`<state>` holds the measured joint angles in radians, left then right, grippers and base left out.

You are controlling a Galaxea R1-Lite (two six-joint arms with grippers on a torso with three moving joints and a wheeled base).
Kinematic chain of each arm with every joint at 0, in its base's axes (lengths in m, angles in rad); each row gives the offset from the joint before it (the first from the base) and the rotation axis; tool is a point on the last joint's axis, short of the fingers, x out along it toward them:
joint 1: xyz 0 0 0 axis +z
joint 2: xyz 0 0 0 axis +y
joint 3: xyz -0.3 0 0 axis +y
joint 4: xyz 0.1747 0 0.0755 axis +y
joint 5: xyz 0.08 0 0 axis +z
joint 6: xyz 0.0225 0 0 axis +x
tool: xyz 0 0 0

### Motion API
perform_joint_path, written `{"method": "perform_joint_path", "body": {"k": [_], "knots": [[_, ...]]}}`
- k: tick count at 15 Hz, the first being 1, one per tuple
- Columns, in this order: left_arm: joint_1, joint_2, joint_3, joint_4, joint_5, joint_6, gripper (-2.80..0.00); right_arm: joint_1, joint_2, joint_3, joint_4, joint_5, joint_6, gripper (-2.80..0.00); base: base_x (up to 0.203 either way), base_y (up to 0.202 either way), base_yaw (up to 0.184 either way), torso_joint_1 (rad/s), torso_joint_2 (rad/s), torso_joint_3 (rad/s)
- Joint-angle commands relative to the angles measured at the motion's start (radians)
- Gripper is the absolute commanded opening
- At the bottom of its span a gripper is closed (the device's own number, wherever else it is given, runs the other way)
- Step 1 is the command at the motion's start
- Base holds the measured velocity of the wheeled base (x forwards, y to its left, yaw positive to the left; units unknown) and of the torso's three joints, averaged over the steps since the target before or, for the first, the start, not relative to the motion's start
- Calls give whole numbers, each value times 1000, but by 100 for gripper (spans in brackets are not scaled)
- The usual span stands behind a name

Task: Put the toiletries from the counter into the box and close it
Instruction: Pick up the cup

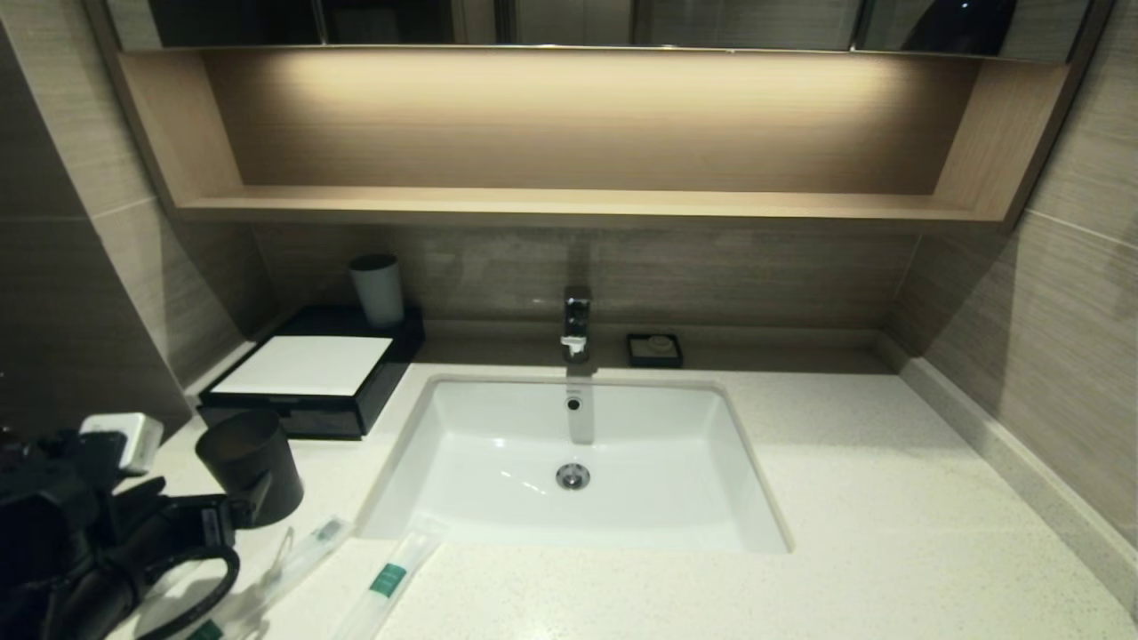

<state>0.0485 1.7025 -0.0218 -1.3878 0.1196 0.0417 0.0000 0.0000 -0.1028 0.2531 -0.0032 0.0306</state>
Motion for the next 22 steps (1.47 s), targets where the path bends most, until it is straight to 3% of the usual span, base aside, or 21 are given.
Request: {"method": "perform_joint_path", "body": {"k": [1, 22], "knots": [[1, 148, 20, -136, 4, 13, 0, 0, 0, 0, 2, 0, 0, -280, 0, 0, 0, 0, 0, 0], [-24, 205, -66, -142, -16, 16, 0, 1, 0, 0, 2, 0, 0, -280, 0, 0, 0, 0, 0, 0]]}}
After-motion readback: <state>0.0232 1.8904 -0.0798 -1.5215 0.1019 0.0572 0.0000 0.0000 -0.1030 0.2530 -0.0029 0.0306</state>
